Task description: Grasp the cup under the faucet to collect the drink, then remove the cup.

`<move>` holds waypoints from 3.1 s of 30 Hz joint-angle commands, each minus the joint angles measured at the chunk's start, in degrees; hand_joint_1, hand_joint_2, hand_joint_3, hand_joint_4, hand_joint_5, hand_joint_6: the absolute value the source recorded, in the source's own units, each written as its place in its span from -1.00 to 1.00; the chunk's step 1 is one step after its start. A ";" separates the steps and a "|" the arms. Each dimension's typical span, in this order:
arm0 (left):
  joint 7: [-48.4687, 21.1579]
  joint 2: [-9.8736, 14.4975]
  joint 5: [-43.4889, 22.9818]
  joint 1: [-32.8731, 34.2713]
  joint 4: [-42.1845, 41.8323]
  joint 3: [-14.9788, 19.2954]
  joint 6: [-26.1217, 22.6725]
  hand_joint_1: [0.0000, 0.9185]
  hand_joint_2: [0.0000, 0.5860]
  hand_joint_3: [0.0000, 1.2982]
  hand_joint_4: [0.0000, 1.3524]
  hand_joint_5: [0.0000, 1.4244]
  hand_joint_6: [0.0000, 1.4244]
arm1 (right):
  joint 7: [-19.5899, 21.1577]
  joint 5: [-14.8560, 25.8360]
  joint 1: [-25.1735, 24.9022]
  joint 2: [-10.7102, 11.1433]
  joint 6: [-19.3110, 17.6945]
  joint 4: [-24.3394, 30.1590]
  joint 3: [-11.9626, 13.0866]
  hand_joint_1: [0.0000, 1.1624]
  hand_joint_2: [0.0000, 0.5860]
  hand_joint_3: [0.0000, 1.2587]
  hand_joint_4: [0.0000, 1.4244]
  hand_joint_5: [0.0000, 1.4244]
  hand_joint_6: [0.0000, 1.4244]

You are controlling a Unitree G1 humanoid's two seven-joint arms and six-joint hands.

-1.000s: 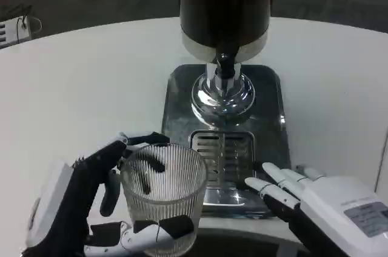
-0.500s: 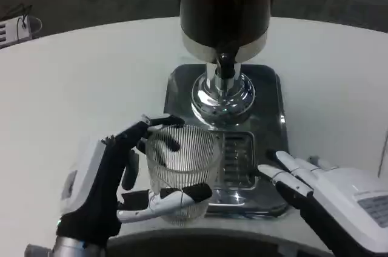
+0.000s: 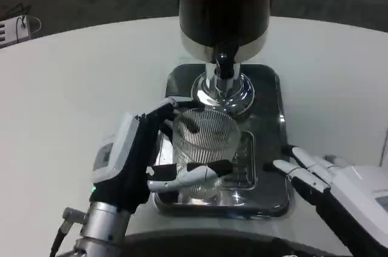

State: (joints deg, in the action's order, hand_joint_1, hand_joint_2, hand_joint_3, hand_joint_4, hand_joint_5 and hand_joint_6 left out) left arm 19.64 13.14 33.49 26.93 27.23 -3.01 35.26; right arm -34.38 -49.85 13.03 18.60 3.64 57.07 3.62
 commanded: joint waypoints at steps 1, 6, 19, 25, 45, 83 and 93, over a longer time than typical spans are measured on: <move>4.28 0.53 1.22 4.98 6.09 -1.94 0.05 0.33 -1.00 0.44 0.56 0.76 0.92 | 0.17 1.73 0.69 0.43 -0.18 1.10 1.35 0.07 0.35 -0.77 -0.98 -0.88 -0.93; 8.16 0.52 2.40 9.82 12.72 -4.40 -0.14 0.33 -1.00 0.44 0.56 0.75 0.92 | -0.08 3.21 0.62 1.02 0.01 0.99 2.62 0.07 0.35 -0.77 -0.98 -0.88 -0.92; 15.93 1.74 4.53 16.28 23.50 -9.95 1.10 0.33 -1.00 0.36 0.47 0.64 0.85 | -0.37 6.01 2.05 2.34 0.56 1.03 4.58 0.07 0.35 -0.77 -0.98 -0.88 -0.91; 17.30 2.89 4.22 16.32 24.33 -11.64 1.33 0.24 -1.00 0.18 0.18 0.44 0.73 | -0.34 6.33 2.77 2.40 0.92 0.98 4.57 0.07 0.35 -0.77 -0.98 -0.88 -0.90; 17.71 4.30 4.11 16.52 24.08 -12.97 -0.41 -0.25 -0.78 -0.17 -0.25 -0.04 0.14 | -0.66 6.89 0.78 2.93 2.72 -0.17 2.41 0.07 0.35 -0.75 -0.97 -0.86 -0.85; 12.56 6.09 -1.97 11.98 17.61 -11.14 2.87 -0.64 -0.94 -0.79 -0.78 -0.42 -0.37 | 0.55 9.82 1.73 4.13 4.42 -1.82 3.25 0.07 0.35 -0.75 -0.94 -0.85 -0.79; 6.95 9.47 -7.14 1.89 2.45 -4.38 3.28 -0.67 -0.94 -0.72 -0.73 -0.43 -0.36 | 0.78 9.49 0.91 3.98 4.90 -2.35 2.80 0.07 0.35 -0.74 -0.94 -0.84 -0.79</move>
State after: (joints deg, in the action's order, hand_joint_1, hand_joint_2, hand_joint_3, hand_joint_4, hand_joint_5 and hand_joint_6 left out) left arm 28.19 21.53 28.03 31.56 33.78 -9.42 38.05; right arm -34.29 -40.49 13.93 22.75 8.31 54.63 6.64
